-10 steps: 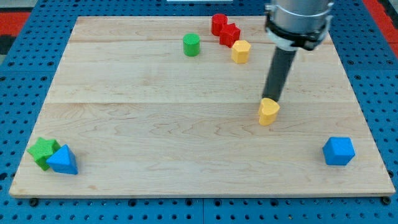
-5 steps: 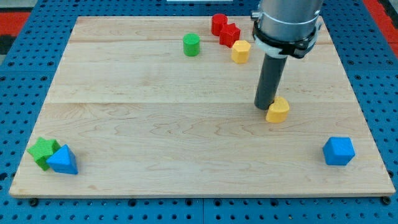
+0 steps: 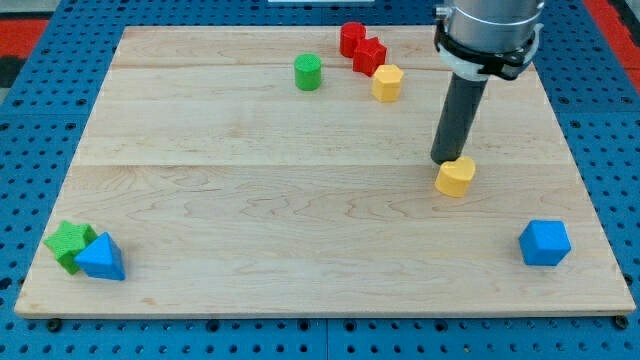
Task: Place the yellow heart to the left of the blue cube
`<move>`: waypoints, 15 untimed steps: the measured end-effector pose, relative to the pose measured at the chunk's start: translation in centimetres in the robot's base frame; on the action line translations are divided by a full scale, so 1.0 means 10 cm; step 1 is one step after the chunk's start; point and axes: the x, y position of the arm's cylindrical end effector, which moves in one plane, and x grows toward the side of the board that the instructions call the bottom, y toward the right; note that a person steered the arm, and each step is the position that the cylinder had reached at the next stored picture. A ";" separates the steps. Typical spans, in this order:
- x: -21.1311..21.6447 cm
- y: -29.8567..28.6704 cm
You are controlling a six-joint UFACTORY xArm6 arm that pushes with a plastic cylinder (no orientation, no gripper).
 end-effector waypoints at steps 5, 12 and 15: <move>0.36 0.09; 0.59 -0.02; 0.31 0.13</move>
